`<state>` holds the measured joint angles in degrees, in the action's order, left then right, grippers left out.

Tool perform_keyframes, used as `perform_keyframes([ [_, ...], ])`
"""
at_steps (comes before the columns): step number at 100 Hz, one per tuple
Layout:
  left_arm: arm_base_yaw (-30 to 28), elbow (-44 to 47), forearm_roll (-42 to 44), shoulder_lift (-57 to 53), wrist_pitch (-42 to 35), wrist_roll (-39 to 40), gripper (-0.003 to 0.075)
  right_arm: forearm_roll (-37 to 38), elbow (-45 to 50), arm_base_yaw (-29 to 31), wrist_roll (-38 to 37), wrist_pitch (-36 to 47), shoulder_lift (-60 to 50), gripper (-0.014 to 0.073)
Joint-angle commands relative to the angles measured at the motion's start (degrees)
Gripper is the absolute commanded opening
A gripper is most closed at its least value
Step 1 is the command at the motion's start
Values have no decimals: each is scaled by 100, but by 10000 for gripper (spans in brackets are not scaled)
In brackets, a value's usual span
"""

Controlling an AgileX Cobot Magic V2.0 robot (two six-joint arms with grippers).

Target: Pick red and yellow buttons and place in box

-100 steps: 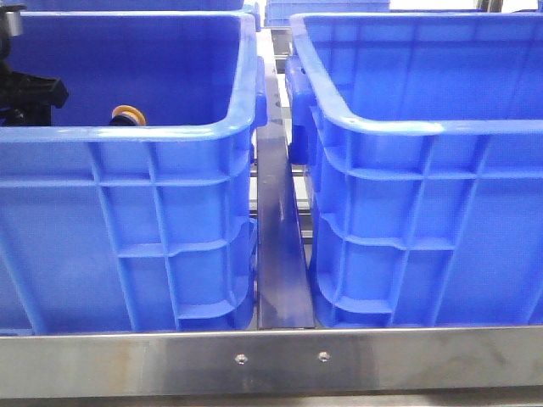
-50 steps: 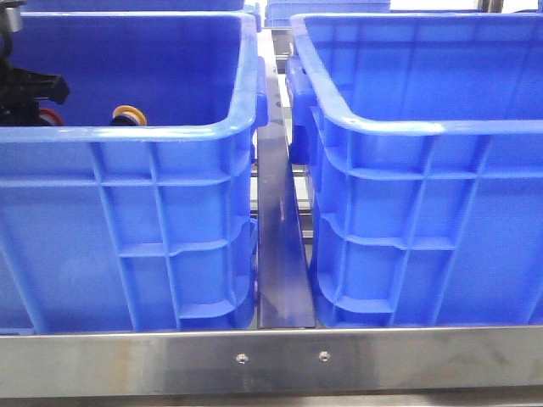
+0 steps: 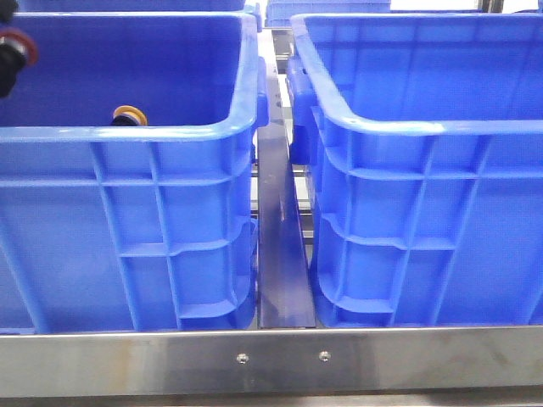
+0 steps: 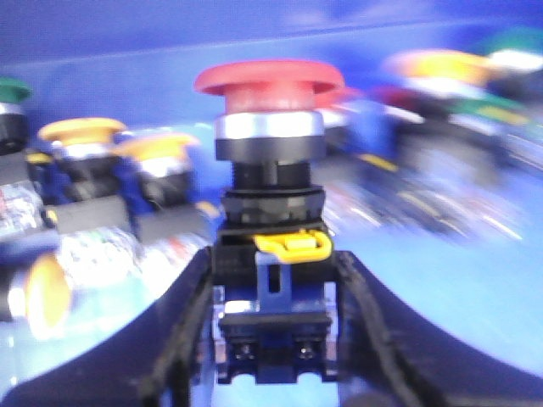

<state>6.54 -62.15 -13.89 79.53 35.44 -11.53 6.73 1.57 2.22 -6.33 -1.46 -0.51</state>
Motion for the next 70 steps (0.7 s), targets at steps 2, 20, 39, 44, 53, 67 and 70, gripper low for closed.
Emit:
perform_keyframes([
  [2,267,-39,-472,-565,-289,-697,104,63,-112,35,10,469,-153,-67],
  [20,1090,-59,-712,-890,-305,-879,104,68,-110,35,10,475,-153,-67],
  [39,2131,-59,-712,-882,-399,-879,104,68,-110,35,10,542,-153,-67],
  [44,2384,-59,-712,-882,-518,-879,104,68,-110,35,10,621,-153,-67],
  [53,2857,-59,-721,-882,-779,-879,104,68,-113,35,10,854,-153,-67],
  [67,3365,-59,-732,-856,-1145,-879,104,68,-160,35,10,933,-153,-67],
  [70,3442,-59,-732,-844,-1203,-879,104,68,-192,35,10,880,-153,-67],
])
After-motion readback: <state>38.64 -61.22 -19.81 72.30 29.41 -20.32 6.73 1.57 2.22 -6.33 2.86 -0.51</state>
